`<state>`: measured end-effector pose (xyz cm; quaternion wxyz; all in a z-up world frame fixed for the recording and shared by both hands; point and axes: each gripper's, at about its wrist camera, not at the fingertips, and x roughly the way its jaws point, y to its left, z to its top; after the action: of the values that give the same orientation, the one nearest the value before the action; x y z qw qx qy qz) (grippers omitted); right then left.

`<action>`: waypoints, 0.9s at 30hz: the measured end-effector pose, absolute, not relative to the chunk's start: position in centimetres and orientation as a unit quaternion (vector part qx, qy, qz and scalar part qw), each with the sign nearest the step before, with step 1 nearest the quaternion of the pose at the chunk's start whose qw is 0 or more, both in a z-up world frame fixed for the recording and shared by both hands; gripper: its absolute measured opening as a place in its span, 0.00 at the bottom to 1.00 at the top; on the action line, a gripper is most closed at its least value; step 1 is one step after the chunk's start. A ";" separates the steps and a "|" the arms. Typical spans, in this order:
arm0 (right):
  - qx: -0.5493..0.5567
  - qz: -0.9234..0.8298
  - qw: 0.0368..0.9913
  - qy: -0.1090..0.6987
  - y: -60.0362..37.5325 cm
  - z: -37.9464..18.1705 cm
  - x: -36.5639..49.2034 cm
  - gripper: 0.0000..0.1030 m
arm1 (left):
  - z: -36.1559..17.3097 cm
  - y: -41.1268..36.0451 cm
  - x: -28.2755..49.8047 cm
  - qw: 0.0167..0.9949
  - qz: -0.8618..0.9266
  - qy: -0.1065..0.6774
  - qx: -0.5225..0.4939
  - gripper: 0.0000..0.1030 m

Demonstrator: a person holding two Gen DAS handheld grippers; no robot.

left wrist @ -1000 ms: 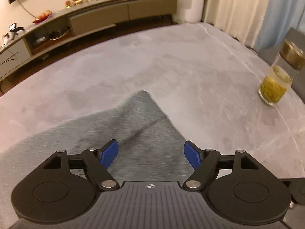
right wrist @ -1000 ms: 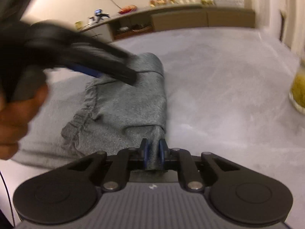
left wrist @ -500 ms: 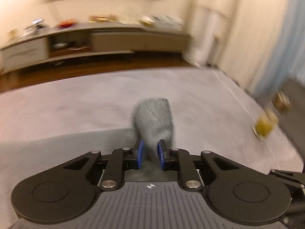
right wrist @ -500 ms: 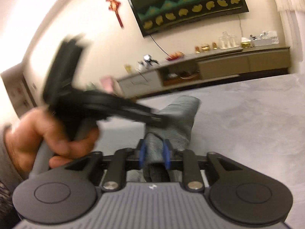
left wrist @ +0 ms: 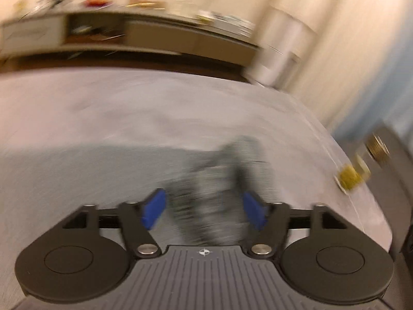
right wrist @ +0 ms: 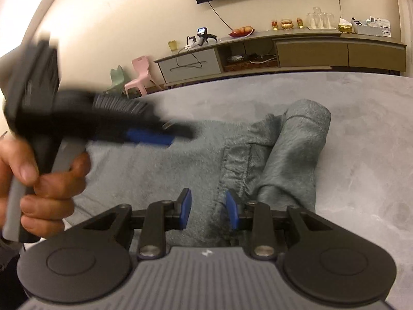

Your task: Fold clothes

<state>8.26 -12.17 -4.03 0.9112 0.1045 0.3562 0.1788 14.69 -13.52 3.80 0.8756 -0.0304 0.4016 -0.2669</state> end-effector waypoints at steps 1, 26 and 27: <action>0.105 0.181 0.909 0.360 -12.2 -4.0 8.0 0.30 | 4.2 -15.9 14.6 0.871 -0.284 0.401 -0.001 0.80; 0.111 0.041 0.919 0.376 -18.5 -5.6 6.5 0.10 | 0.1 -30.1 15.1 0.829 -0.268 0.449 0.197 0.81; 0.079 0.049 0.931 0.354 -17.4 -5.1 6.0 0.10 | 0.5 -30.2 14.7 0.830 -0.274 0.442 0.202 0.81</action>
<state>6.05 -17.44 -5.07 0.9306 0.0786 0.3541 0.0488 14.71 -30.18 0.54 0.8299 0.2024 0.4416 -0.2743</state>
